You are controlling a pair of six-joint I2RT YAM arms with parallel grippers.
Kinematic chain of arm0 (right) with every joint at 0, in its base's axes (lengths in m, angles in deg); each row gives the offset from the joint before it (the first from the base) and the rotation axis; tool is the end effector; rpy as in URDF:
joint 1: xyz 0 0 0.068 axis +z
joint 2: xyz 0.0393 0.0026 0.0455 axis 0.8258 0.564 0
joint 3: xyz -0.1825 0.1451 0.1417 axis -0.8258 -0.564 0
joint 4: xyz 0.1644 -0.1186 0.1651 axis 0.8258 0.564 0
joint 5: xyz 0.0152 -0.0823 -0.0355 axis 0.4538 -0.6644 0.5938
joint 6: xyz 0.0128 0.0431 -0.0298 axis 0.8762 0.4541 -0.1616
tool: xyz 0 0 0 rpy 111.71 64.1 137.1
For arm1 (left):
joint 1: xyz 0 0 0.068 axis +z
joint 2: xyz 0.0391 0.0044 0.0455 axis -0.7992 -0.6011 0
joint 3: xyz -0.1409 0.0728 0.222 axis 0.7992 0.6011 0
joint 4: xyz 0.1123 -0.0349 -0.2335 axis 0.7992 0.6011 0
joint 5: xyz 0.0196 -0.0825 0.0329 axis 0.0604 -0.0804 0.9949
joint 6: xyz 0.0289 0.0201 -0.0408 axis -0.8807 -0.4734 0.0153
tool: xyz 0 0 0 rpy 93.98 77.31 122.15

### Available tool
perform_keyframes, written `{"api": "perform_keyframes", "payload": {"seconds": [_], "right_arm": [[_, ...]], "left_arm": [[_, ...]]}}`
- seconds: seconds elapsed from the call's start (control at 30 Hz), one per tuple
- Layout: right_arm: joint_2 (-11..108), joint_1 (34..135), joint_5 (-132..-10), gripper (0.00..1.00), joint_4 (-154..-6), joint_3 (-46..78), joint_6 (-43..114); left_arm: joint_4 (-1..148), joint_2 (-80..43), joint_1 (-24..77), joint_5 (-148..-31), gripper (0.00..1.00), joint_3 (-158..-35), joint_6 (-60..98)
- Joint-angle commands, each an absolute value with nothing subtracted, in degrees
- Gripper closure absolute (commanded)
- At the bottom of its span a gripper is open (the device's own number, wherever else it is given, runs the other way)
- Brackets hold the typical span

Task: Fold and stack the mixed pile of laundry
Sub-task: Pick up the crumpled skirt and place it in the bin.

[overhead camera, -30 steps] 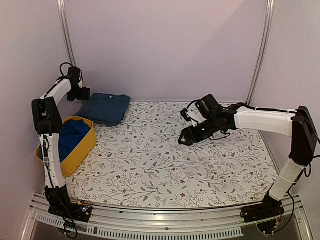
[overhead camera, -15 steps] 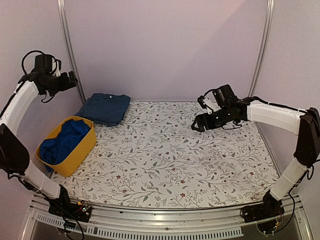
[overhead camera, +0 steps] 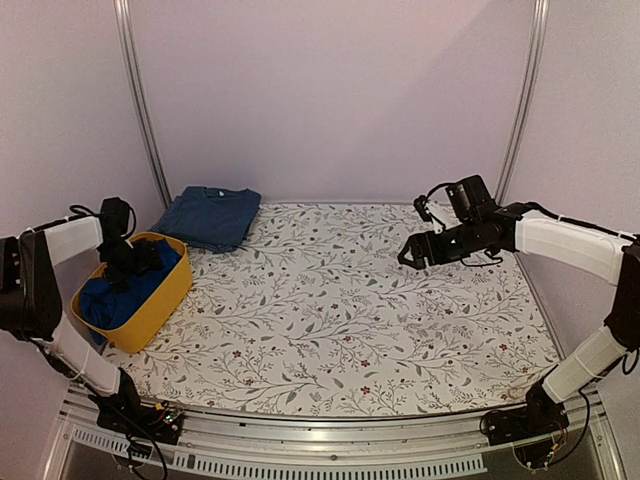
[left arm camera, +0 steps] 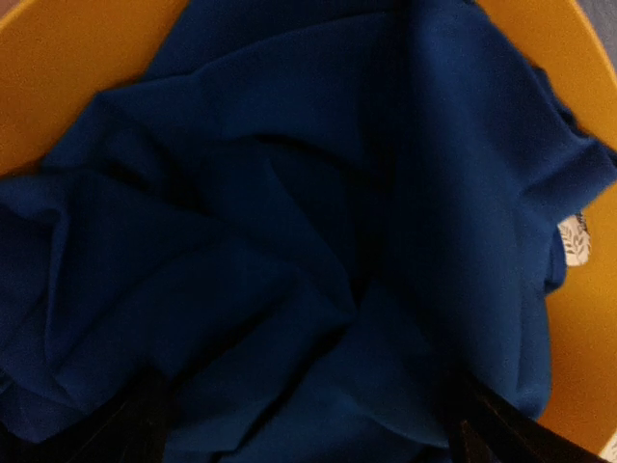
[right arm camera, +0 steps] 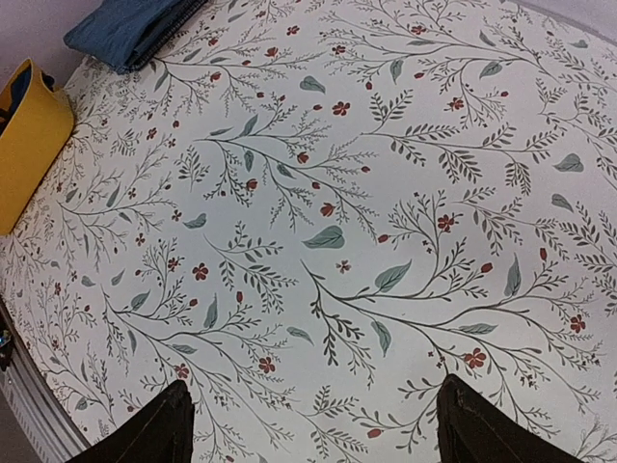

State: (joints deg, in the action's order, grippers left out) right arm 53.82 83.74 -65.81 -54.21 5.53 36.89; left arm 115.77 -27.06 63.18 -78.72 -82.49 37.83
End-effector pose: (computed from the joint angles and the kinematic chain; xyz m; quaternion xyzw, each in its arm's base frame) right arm 0.2842 0.1604 0.2641 -0.1993 0.9060 0.2089 0.3094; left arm 0.2799 0.0515 0.2221 -0.3469 0.9146 -0.0158 0.2074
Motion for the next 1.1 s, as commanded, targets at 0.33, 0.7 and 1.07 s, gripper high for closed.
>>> {"api": "perform_keyframes", "payload": {"seconds": [0.33, 0.7, 1.07], "right_arm": [[47.5, 82.3, -66.9, 0.14, -54.4, 2.1, 37.5], [47.6, 82.0, -66.5, 0.14, -54.5, 3.2, 37.6], [46.4, 81.6, -65.9, 0.14, -55.0, 3.1, 38.7]], "left_arm": [[102.9, -35.9, 68.6, -84.7, 0.93, -84.6, 37.0], [112.0, -16.5, 68.3, -81.5, 1.00, -105.8, 33.8], [98.6, -20.8, 53.1, -99.2, 1.00, -129.7, 32.8]]}}
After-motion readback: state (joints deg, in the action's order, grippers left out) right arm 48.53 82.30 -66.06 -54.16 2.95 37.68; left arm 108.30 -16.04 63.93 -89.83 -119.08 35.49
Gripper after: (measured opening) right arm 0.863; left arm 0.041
